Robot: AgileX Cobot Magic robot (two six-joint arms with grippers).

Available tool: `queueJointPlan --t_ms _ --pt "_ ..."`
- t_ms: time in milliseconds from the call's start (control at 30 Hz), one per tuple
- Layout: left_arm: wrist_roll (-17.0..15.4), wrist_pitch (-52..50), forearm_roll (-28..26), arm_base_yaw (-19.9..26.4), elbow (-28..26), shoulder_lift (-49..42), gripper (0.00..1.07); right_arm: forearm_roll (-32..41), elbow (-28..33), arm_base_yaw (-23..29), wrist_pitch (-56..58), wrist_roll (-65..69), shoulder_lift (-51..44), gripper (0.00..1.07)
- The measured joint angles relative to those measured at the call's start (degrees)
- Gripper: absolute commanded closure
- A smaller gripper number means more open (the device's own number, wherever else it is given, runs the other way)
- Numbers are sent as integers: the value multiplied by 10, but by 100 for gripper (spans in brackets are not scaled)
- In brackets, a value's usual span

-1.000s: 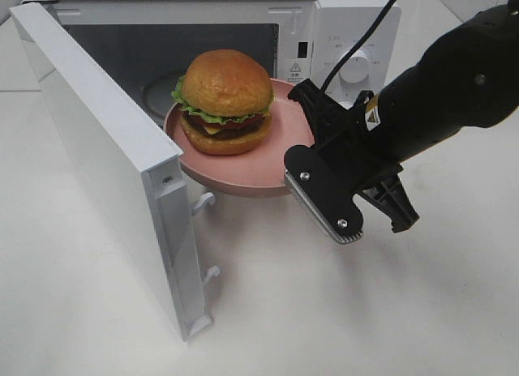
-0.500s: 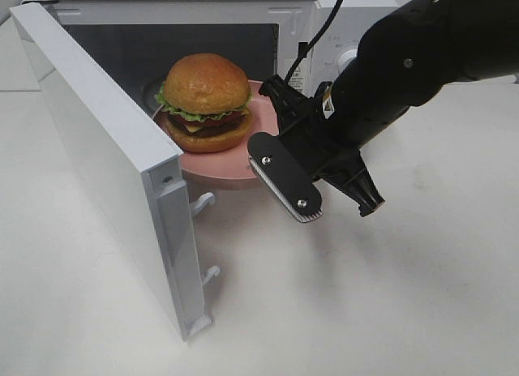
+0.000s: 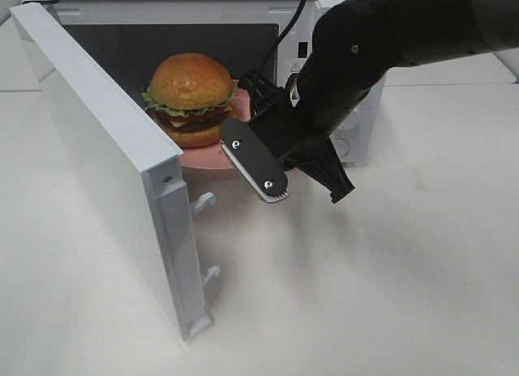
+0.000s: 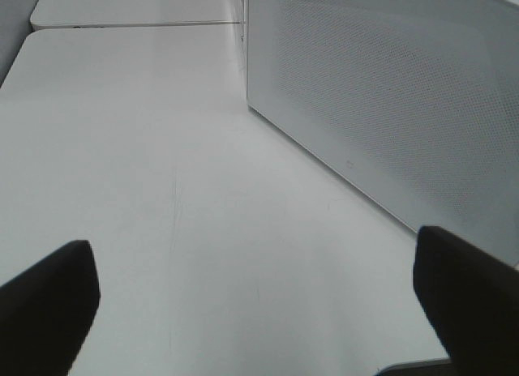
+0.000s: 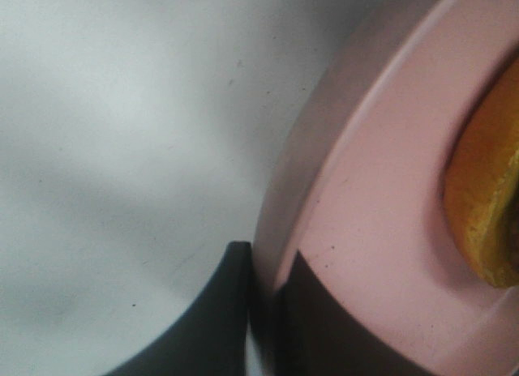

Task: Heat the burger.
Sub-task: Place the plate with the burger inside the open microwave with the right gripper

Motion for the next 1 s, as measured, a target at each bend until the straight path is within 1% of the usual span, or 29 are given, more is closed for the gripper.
queueJointPlan --t_ms 133,167,200,267,367,400,467,500,533,567,633,667,700,833,900,1000 --pt "0 0 0 0 0 0 9 -2 -30 1 2 30 20 107" --pt "0 0 0 0 0 0 9 -2 -30 1 2 30 20 107" --pt "0 0 0 0 0 0 9 -4 -45 2 4 40 29 107" --pt "0 0 0 0 0 0 9 -6 -51 2 5 46 34 107" --pt "0 0 0 0 0 0 9 -23 -77 6 18 65 50 107" --pt "0 0 0 0 0 0 9 -23 -77 6 18 65 50 107" --pt "0 0 0 0 0 0 9 -36 -101 8 28 91 66 107" --pt "0 0 0 0 0 0 9 -36 -101 8 28 91 66 107" --pt "0 0 0 0 0 0 9 -45 -116 10 32 106 78 107" --pt "0 0 0 0 0 0 9 -45 -116 10 32 106 78 107" --pt "0 0 0 0 0 0 9 -48 -140 10 40 125 94 107" --pt "0 0 0 0 0 0 9 -48 -140 10 40 125 94 107" --pt "0 0 0 0 0 0 9 -50 -156 10 41 137 104 107" --pt "0 0 0 0 0 0 9 -54 -178 10 45 157 119 107" --pt "0 0 0 0 0 0 9 -57 -200 10 54 181 132 107" --pt "0 0 0 0 0 0 9 -57 -211 10 57 192 139 107"
